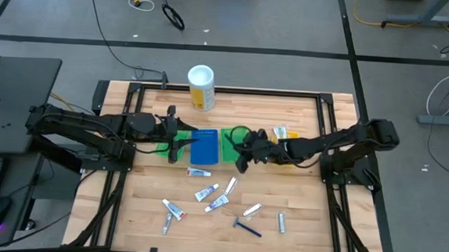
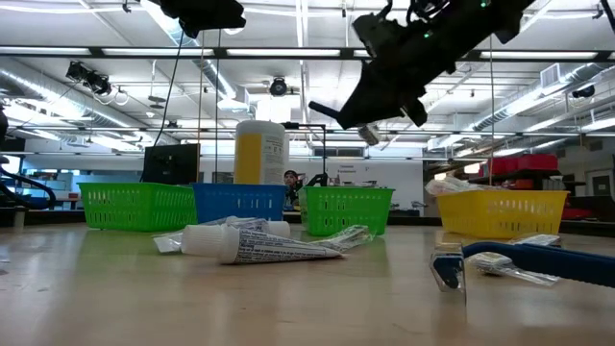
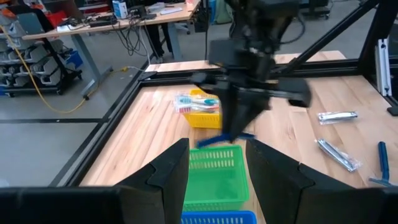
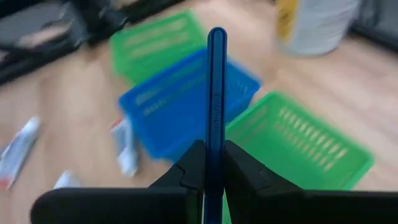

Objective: Pick & Place Travel size toiletries
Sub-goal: Put the blue razor into the right green bin

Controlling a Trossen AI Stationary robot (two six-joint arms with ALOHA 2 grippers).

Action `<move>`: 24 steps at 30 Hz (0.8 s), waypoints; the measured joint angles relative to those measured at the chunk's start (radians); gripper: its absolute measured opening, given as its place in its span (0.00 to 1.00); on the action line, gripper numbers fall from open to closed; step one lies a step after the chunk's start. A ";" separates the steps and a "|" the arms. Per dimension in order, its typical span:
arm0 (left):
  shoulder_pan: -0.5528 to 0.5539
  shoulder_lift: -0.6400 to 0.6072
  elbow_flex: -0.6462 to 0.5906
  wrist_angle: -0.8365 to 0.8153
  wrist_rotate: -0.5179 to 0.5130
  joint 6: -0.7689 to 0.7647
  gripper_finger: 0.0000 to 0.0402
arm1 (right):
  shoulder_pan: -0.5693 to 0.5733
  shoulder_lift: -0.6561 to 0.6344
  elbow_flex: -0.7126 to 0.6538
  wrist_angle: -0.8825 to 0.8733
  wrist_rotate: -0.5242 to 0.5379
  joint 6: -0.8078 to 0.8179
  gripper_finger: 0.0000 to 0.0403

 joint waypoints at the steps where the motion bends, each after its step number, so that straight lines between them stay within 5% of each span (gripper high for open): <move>1: 0.000 0.000 0.000 0.000 0.000 0.000 0.42 | -0.012 0.006 0.000 0.014 0.011 0.000 0.10; 24: 0.000 0.001 0.000 -0.002 -0.077 -0.006 0.42 | -0.131 0.185 0.000 0.010 -0.127 0.036 0.10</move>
